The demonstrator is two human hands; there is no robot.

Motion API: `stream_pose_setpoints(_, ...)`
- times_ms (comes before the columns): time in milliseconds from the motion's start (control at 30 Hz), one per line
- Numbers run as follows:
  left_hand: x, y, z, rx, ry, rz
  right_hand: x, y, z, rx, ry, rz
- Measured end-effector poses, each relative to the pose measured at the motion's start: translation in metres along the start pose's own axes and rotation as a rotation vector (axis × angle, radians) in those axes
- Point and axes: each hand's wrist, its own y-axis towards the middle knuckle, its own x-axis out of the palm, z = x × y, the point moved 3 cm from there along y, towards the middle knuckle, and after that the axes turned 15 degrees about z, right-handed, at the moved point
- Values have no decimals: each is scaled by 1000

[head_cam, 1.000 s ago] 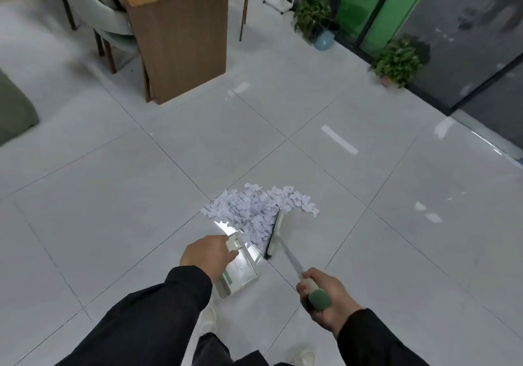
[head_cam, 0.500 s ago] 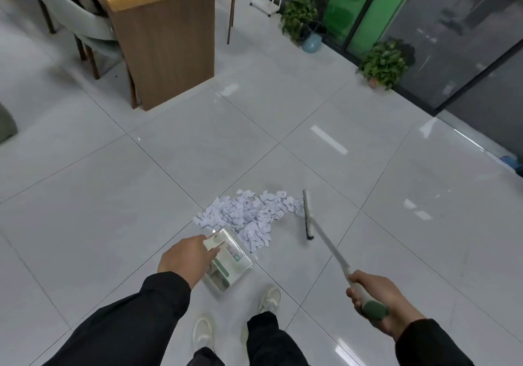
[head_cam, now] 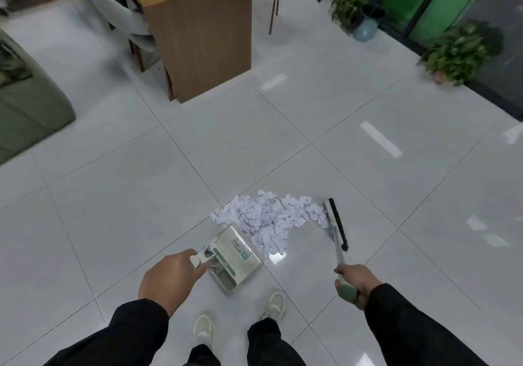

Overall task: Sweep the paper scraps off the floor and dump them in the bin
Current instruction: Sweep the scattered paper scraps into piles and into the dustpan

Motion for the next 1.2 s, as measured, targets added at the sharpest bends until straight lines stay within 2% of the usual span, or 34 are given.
stream_pose_setpoints(167, 9, -15, 8, -120, -54, 67, 7, -8, -6, 6, -40, -95)
stream_pose_setpoints(433, 16, -50, 30, -264, -83, 108, -72, -11, -21, -217, -254, -126)
stream_pose_setpoints(667, 36, -97, 25, -353, -118, 150, -107, -6, -9, -283, -267, -179)
stream_pose_setpoints(833, 56, -173, 35, -441, -150, 154, -153, -5, 12, -340, -286, -245)
stream_pose_setpoints(1000, 81, -245, 51, -497, -207, 154, -196, 7, 38, -297, -466, -214)
stream_pose_setpoints(1200, 97, -287, 97, -536, -190, 123, -213, 26, 26, -322, -510, -211)
